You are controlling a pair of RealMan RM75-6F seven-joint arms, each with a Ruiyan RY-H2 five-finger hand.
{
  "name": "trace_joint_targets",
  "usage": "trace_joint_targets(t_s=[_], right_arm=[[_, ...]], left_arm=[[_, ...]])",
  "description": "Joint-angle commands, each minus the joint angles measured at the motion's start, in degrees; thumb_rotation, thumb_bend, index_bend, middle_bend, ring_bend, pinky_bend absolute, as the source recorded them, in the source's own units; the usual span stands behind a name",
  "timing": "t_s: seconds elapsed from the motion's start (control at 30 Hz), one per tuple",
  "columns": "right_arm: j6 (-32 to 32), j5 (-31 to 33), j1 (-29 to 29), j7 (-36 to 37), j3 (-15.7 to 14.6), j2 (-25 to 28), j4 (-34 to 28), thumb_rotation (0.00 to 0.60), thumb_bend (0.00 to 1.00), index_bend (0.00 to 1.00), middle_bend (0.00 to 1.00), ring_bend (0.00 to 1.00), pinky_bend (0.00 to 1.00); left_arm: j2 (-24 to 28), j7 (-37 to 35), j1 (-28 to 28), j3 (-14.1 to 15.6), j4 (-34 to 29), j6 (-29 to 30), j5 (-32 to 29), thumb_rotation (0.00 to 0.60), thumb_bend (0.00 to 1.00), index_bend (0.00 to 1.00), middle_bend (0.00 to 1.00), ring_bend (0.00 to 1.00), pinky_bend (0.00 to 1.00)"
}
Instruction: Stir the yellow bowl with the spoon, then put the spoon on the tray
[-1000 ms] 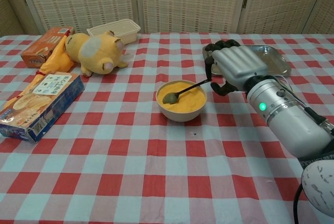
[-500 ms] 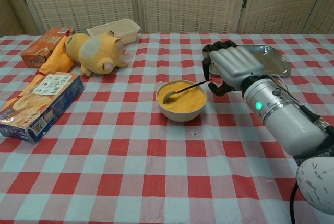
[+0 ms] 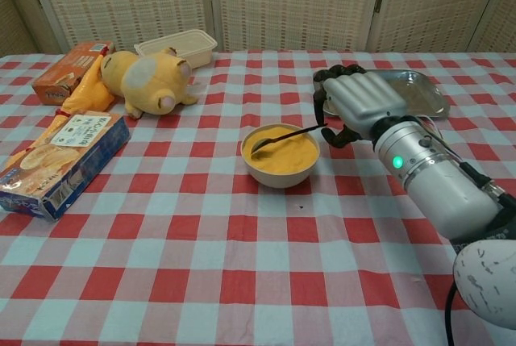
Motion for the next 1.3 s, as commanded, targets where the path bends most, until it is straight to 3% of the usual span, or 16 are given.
trace_joint_targets(t_s=[0.03,0.5,0.73,0.97,1.17,1.3], right_arm=[[0.1,-0.1,0.0,0.1,0.1,0.0,-0.1,0.600,0.35,0.53,0.11,0.00,0.06],[0.1,-0.3,-0.1,-0.1,0.6,-0.6,0.3,0.600,0.36,0.59,0.12,0.00,0.08],[0.2,-0.3,-0.1,-0.3,0.7,-0.6,-0.2,0.600,0.41,0.61,0.12,0.00,0.08],[0.8,-0.8,-0.3,-0.2,1.0,0.3,-1.9,0.600,0.65,0.75,0.18,0.00,0.08],[0.4,-0.7,-0.2,-2.9,1.5,4.0,-7.0,0.600,0.79,0.85,0.20,0.00,0.12],[-2.1,0.6,0.5,-9.1,1.6,8.6,-12.7,0.600,0.84,0.92,0.22,0.00,0.13]], left_arm=[[0.0,-0.1,0.0,0.0,0.1,0.0,0.0,0.600,0.45,0.00,0.00,0.00,0.07],[0.1,-0.3,0.1,0.1,0.2,0.2,0.3,0.600,0.44,0.00,0.00,0.00,0.07],[0.1,-0.5,0.2,-0.1,0.2,0.5,0.1,0.600,0.44,0.00,0.00,0.00,0.07],[0.2,-0.8,0.4,-0.1,0.3,0.9,0.3,0.600,0.44,0.00,0.00,0.00,0.07],[0.3,-1.2,0.6,0.1,0.5,1.2,0.7,0.600,0.45,0.00,0.00,0.00,0.07],[0.4,-1.2,0.6,0.2,0.2,1.4,1.0,0.600,0.45,0.00,0.00,0.00,0.07]])
